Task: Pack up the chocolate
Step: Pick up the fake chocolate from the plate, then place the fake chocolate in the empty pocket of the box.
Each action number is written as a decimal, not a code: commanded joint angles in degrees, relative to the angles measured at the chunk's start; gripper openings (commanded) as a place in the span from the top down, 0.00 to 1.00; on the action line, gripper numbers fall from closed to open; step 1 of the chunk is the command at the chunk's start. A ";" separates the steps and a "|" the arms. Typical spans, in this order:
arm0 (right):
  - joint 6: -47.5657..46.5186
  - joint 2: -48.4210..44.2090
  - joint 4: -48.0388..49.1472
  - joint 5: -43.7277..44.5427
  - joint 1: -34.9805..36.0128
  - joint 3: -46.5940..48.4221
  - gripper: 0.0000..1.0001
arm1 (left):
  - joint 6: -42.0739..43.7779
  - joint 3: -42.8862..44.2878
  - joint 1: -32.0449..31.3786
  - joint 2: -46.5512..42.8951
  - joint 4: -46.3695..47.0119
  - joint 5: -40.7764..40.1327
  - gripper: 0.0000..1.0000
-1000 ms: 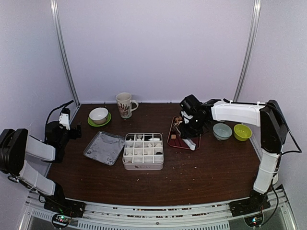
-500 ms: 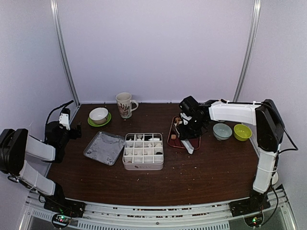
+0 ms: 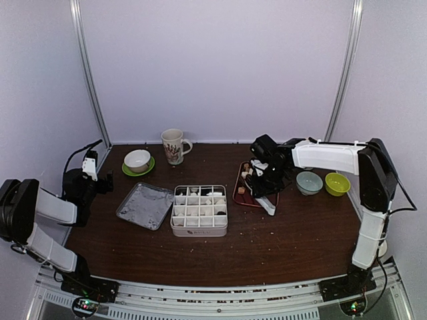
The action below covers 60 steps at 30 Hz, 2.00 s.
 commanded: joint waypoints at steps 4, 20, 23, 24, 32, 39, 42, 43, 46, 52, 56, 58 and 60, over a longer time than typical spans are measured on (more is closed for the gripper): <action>-3.84 -1.45 -2.57 4.53 -0.18 1.98 0.64 | -0.53 0.79 0.42 0.29 1.60 -0.37 0.02; -6.04 0.92 -5.44 2.73 -0.18 7.29 0.75 | -0.47 0.79 0.42 0.29 1.60 -0.37 0.02; -6.32 -1.52 -5.02 2.78 -0.13 6.73 0.78 | -0.52 0.79 0.37 0.23 1.60 -0.37 0.02; -6.63 -2.35 -4.97 2.79 -0.16 6.50 0.79 | -0.50 0.79 0.38 0.28 1.59 -0.37 0.02; -10.59 -11.92 -2.56 -0.33 0.62 -0.04 0.82 | -0.47 0.82 0.40 0.27 1.58 -0.35 0.02; -17.91 -21.34 2.40 -10.37 7.06 -10.35 0.84 | -0.46 0.79 0.42 0.28 1.60 -0.37 0.02; -19.73 -23.82 3.86 -12.99 11.12 -12.89 0.84 | -0.49 0.79 0.37 0.29 1.53 -0.36 0.02; -19.90 -24.33 4.30 -13.03 12.15 -13.43 0.84 | -0.49 0.79 0.43 0.29 1.56 -0.36 0.02; -19.63 -24.73 5.14 -13.24 14.33 -14.36 0.84 | -0.47 0.79 0.43 0.29 1.55 -0.42 0.02; -19.89 -22.78 5.03 -12.21 17.04 -14.20 0.83 | -0.46 0.81 0.44 0.28 1.51 -0.37 0.02; -20.40 -21.67 4.69 -11.52 17.67 -13.52 0.81 | -0.42 0.79 0.43 0.29 1.51 -0.36 0.02; -20.64 -21.32 4.56 -11.67 17.84 -13.35 0.80 | -0.46 0.79 0.44 0.24 1.51 -0.37 0.02; -20.89 -21.02 4.38 -11.83 18.07 -13.36 0.78 | -0.46 0.79 0.38 0.28 1.51 -0.37 0.02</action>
